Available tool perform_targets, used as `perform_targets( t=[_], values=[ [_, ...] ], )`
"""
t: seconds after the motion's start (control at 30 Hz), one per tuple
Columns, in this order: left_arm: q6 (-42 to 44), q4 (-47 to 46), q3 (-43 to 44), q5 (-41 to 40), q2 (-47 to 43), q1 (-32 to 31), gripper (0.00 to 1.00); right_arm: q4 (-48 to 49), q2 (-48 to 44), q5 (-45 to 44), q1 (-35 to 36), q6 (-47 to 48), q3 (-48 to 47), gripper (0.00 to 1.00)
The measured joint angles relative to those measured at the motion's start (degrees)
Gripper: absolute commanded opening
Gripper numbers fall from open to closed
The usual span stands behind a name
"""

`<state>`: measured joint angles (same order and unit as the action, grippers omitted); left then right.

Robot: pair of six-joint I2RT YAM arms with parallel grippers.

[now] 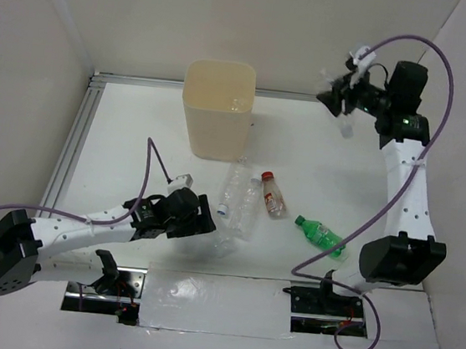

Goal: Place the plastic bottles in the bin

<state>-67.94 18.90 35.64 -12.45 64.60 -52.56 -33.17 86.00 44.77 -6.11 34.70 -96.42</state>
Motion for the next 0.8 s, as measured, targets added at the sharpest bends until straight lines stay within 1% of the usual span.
perform_targets(
  t=[0.07, 0.13, 0.27, 0.4, 0.5, 0.53, 0.57, 0.6, 0.67, 0.7, 0.73, 0.8],
  values=[
    [0.0, -0.5, 0.0, 0.3, 1.0, -0.5, 1.00, 8.5, 0.3, 3.1, 6.3, -5.0, -2.5, 0.24],
    [0.0, -1.1, 0.0, 0.6, 2.0, -1.1, 1.00, 15.6, 2.3, 4.2, 12.7, -9.9, -5.1, 0.24],
    [-0.1, -1.6, 0.0, 0.7, 2.8, -2.5, 1.00, 26.1, 11.9, 3.8, 23.2, -18.4, -14.6, 0.24],
    [-0.5, -1.8, 0.0, 0.3, 2.6, -3.8, 1.00, 30.9, 21.4, 1.8, 29.6, -23.0, -22.6, 0.24],
    [-1.4, -1.6, 0.0, -0.7, 1.3, -4.4, 1.00, 31.5, 27.0, 0.7, 33.2, -24.7, -27.2, 0.29],
    [-1.5, -1.4, 0.0, -1.0, 0.5, -4.5, 1.00, 31.8, 28.3, 0.4, 33.9, -24.9, -27.9, 0.33],
    [-1.6, -1.3, 0.0, -1.5, -0.5, -4.5, 1.00, 31.9, 29.5, 0.1, 34.8, -25.3, -28.1, 0.43],
    [-1.8, -1.1, 0.0, -2.0, -1.6, -4.5, 1.00, 31.9, 30.5, -0.1, 35.3, -25.8, -28.1, 0.66],
    [-2.3, -0.7, 0.0, -3.2, -3.7, -4.5, 1.00, 31.8, 32.0, -0.4, 35.8, -26.3, -28.1, 0.80],
    [-2.6, -0.5, 0.0, -4.2, -4.8, -4.5, 1.00, 31.8, 32.6, -0.6, 35.8, -26.8, -28.1, 0.94],
    [-2.8, -0.4, 0.0, -5.3, -5.7, -4.5, 1.00, 31.5, 33.2, -0.9, 35.6, -27.1, -28.1, 0.99],
    [-2.8, -0.3, 0.1, -7.2, -6.4, -4.5, 1.00, 31.0, 33.6, -1.5, 35.0, -27.3, -28.0, 0.99]
  ],
)
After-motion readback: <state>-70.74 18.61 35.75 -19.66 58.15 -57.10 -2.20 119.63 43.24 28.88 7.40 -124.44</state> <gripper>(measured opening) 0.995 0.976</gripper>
